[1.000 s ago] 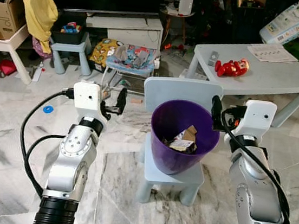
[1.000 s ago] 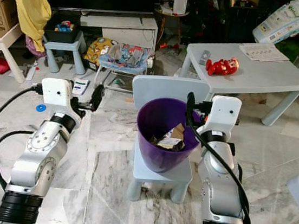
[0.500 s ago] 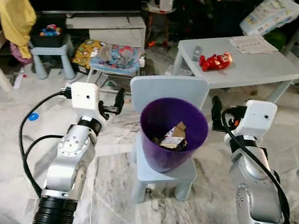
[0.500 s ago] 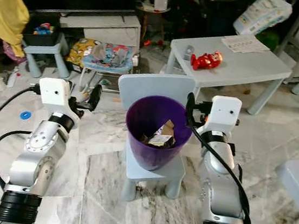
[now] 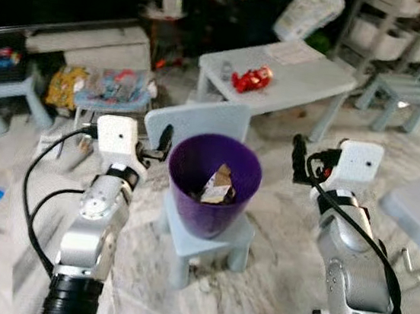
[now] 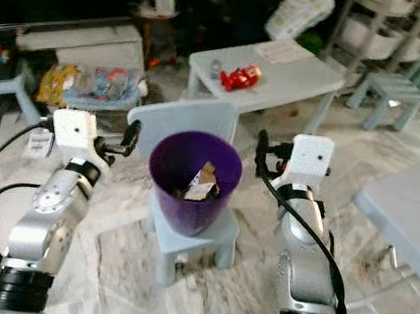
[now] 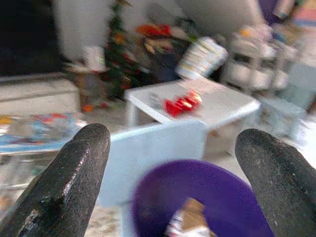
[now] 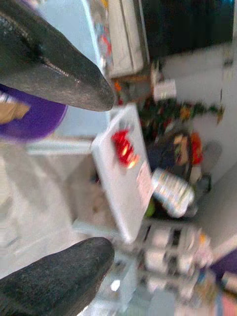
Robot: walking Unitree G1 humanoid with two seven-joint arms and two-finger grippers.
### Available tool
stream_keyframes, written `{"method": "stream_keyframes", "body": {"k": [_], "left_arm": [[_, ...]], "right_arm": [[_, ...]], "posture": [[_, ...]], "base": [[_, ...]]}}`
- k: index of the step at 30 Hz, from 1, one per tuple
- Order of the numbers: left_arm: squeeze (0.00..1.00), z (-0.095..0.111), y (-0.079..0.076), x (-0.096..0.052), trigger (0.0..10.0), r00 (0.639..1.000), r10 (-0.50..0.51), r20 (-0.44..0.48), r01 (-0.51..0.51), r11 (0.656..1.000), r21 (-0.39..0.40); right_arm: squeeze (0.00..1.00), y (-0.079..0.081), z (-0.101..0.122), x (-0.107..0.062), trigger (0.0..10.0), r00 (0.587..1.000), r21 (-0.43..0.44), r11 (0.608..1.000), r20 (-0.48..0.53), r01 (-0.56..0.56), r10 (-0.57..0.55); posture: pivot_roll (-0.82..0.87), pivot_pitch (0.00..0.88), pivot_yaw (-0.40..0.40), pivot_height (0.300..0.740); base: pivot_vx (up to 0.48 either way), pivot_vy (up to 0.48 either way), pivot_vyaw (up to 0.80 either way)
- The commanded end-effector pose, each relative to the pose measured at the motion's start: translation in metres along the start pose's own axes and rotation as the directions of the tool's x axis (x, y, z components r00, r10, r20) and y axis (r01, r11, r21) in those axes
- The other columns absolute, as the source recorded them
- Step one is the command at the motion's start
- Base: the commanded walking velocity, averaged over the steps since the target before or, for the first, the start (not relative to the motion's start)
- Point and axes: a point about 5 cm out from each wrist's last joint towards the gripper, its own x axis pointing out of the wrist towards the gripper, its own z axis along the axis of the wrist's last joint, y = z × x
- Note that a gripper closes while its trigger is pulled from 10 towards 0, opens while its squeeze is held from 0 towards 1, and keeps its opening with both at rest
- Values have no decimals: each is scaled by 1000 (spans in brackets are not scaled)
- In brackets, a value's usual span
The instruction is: Picking trash to rubbish bin
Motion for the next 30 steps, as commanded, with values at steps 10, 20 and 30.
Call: {"method": "stream_keyframes", "body": {"k": [10,20,30], "left_arm": [[0,1,-8,5,10000,1000,-17,-5,17,1000,-8],[0,0,-7,5,10000,1000,-9,-10,9,1000,-16],[0,0,-7,7,10000,1000,4,-8,-4,1000,-23]], "right_arm": [[0,-10,1,-1,10000,999,-12,999,-1,33,-33],[0,-11,1,-1,10000,999,-15,999,-3,34,-34],[0,-12,2,0,10000,999,-21,999,0,37,-37]], "posture": [[-26,80,12,740],[-31,80,6,740],[-34,78,5,740]], "base": [[0,0,-800],[0,0,-800],[0,0,-800]]}}
